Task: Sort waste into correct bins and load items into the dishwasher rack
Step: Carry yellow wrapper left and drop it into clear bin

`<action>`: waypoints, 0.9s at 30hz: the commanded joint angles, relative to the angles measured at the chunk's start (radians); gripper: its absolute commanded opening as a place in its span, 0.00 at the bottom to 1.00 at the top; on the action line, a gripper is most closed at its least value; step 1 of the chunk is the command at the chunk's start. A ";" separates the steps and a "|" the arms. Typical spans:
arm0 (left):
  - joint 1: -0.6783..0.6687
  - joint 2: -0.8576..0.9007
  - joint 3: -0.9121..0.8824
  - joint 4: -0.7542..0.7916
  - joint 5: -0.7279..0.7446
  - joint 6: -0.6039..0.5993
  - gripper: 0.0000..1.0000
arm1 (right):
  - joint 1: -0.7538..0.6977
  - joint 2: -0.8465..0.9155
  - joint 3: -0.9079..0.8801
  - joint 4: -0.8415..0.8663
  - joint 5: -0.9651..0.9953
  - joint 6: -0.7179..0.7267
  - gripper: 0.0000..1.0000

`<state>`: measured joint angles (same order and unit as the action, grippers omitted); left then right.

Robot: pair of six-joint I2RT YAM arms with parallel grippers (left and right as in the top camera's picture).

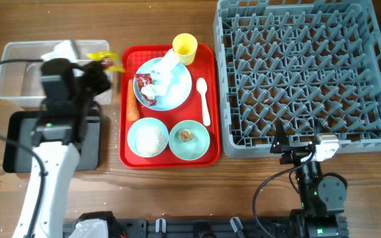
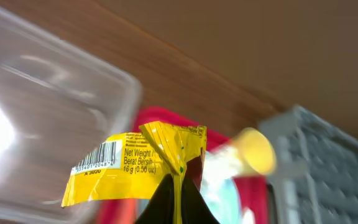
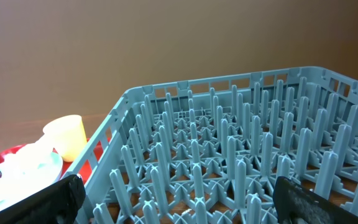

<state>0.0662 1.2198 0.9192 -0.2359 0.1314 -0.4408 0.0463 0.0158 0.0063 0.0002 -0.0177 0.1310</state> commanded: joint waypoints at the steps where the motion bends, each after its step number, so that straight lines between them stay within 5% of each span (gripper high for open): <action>1: 0.174 0.027 0.011 -0.010 -0.006 -0.015 0.04 | 0.001 -0.003 -0.001 0.006 0.010 0.007 1.00; 7: 0.320 0.180 0.011 0.034 -0.005 -0.015 0.04 | 0.001 -0.003 -0.001 0.006 0.010 0.006 1.00; 14: 0.332 0.364 0.011 0.220 0.056 -0.016 0.04 | 0.001 -0.003 -0.001 0.006 0.010 0.006 1.00; 23: 0.332 0.425 0.011 0.275 0.027 0.064 0.05 | 0.001 -0.003 -0.001 0.006 0.010 0.006 1.00; 25: 0.332 0.443 0.011 0.279 -0.016 0.068 0.12 | 0.001 -0.003 -0.001 0.006 0.010 0.007 1.00; 27: 0.332 0.457 0.011 0.303 -0.032 0.071 0.34 | 0.001 -0.003 -0.001 0.006 0.010 0.007 1.00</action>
<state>0.3931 1.6463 0.9192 0.0410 0.1444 -0.4049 0.0463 0.0158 0.0063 0.0002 -0.0177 0.1310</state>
